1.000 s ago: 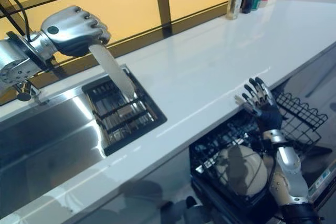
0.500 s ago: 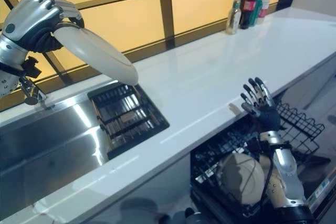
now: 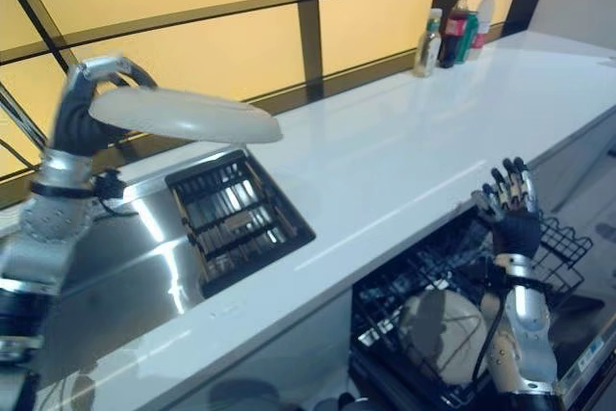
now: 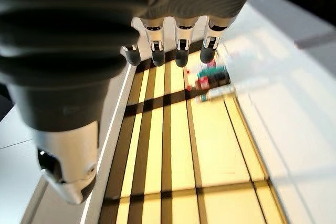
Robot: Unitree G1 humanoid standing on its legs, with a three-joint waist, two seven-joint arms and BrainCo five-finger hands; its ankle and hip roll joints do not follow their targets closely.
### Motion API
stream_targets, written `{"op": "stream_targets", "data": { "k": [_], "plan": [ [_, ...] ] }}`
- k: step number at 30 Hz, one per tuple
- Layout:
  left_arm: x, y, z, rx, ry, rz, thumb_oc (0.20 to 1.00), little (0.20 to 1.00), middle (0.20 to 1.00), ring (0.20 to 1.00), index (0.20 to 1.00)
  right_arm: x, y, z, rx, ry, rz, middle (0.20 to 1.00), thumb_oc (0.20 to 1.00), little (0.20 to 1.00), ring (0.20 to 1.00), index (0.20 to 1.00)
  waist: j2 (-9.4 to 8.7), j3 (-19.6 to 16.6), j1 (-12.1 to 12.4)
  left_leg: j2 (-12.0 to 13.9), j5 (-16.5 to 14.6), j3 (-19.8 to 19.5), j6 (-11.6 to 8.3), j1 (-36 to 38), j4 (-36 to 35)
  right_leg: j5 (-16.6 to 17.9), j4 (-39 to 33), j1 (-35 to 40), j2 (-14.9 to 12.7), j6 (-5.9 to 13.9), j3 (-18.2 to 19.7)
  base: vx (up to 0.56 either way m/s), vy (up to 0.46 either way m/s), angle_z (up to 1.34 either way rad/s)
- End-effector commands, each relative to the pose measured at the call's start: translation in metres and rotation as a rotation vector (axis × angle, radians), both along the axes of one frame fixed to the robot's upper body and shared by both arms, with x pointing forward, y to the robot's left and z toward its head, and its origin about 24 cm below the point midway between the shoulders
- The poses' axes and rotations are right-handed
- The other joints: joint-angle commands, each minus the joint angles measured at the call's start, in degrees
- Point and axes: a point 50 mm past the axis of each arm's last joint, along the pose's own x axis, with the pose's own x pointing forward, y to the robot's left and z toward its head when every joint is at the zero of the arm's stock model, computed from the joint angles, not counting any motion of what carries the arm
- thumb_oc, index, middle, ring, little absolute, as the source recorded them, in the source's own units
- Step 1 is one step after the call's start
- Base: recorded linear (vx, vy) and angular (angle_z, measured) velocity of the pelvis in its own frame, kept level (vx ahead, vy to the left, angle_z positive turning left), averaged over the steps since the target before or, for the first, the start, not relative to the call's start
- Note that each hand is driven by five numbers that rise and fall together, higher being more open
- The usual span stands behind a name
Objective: Pick up plates and place into dishwasher.
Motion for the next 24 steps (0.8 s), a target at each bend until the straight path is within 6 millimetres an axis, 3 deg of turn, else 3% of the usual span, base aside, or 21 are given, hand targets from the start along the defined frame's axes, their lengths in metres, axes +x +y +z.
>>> {"op": "stream_targets", "data": {
  "k": [1, 6, 11, 16, 24],
  "plan": [
    [-0.01, -0.006, 0.016, -0.1, -0.068, -0.067, 0.2, 0.2, 0.2, 0.2, 0.2, -0.006, 0.002, 0.048, -0.083, -0.27, -0.025, 1.0, 1.0, 1.0, 1.0, 1.0, -1.84, -0.8, -0.7, -0.6, 0.0, -1.8, 1.47, -6.0, 3.0, -2.2, 5.1, 0.7, -1.8, 6.0, 0.1, 0.0, 0.008, -0.05],
    [-0.007, -0.027, 0.007, -0.175, -0.005, -0.161, 0.2, 0.2, 0.2, 0.2, 0.2, 0.0, 0.031, 0.072, -0.276, -0.326, 0.254, 1.0, 1.0, 1.0, 1.0, 1.0, -2.38, -0.5, -0.2, -0.9, -0.1, -1.8, 1.57, -6.3, 3.5, -2.3, 5.4, 0.5, -1.9, 6.02, -0.1, 0.0, 0.001, -0.03],
    [-0.003, -0.042, -0.001, -0.186, 0.055, -0.232, 0.2, 0.2, 0.2, 0.2, 0.2, 0.005, 0.051, 0.084, -0.422, -0.332, 0.472, 1.0, 1.0, 1.0, 1.0, 1.0, -2.95, -0.9, 0.3, -0.9, -0.1, -1.6, 1.64, -6.7, 3.5, -2.4, 5.7, 0.2, -2.1, 6.01, -0.6, 0.0, -0.01, 0.02],
    [0.001, -0.057, -0.002, -0.174, 0.086, -0.288, 0.2, 0.2, 0.2, 0.2, 0.2, 0.015, 0.07, 0.095, -0.561, -0.34, 0.534, 1.0, 1.0, 1.0, 1.0, 1.0, -2.91, -1.2, 1.0, -1.1, -0.2, -1.9, 1.92, -6.7, 3.4, -2.6, 5.8, 0.3, -2.1, 5.87, -0.9, 0.0, -0.004, 0.01],
    [0.003, -0.068, -0.003, -0.161, 0.115, -0.321, 0.2, 0.2, 0.2, 0.2, 0.2, 0.023, 0.094, 0.107, -0.584, -0.387, 0.618, 1.0, 1.0, 1.0, 1.0, 1.0, -2.7, -1.2, 2.0, -1.4, -0.5, -2.7, 2.27, -6.5, 3.3, -2.9, 6.0, 0.6, -2.0, 5.83, -0.7, 0.0, 0.0, 0.0]
  ]
}}
